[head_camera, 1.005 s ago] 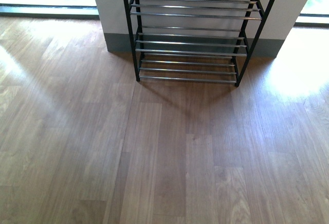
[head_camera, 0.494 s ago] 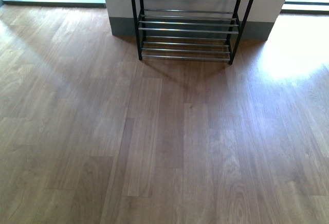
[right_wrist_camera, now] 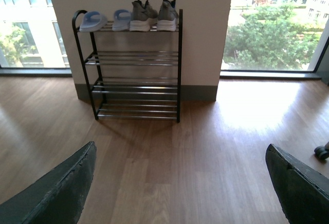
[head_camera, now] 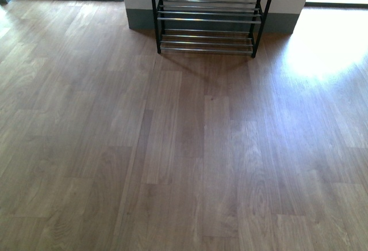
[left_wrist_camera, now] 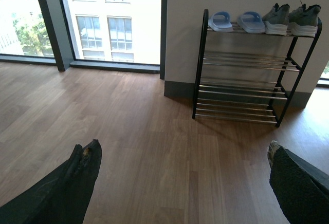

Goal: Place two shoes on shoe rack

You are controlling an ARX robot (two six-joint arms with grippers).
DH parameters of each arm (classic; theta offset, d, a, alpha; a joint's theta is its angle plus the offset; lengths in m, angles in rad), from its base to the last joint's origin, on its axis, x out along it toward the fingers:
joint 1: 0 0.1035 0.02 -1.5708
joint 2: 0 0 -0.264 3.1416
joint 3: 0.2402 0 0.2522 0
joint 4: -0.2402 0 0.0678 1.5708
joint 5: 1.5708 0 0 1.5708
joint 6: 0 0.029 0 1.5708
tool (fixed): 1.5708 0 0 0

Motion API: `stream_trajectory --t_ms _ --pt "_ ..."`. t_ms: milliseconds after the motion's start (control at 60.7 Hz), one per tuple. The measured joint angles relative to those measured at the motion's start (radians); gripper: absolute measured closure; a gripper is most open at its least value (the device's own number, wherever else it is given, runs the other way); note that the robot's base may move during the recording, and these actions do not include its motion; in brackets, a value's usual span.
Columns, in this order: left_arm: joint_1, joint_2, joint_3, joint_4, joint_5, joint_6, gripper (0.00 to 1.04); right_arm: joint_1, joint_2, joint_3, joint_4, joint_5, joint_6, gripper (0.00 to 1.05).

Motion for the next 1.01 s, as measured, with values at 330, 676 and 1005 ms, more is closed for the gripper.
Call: stream_trajectory --t_ms 330,676,1005 --pt "0.000 0.000 0.000 0.000 0.000 0.000 0.09 0.001 0.000 0.000 0.000 -0.001 0.000 0.09" --pt "-0.001 0.000 0.000 0.000 -0.002 0.000 0.09 0.000 -0.001 0.000 -0.001 -0.003 0.000 0.09" --pt "-0.001 0.000 0.000 0.000 -0.001 0.000 0.09 0.000 -0.001 0.000 -0.001 -0.002 0.000 0.09"
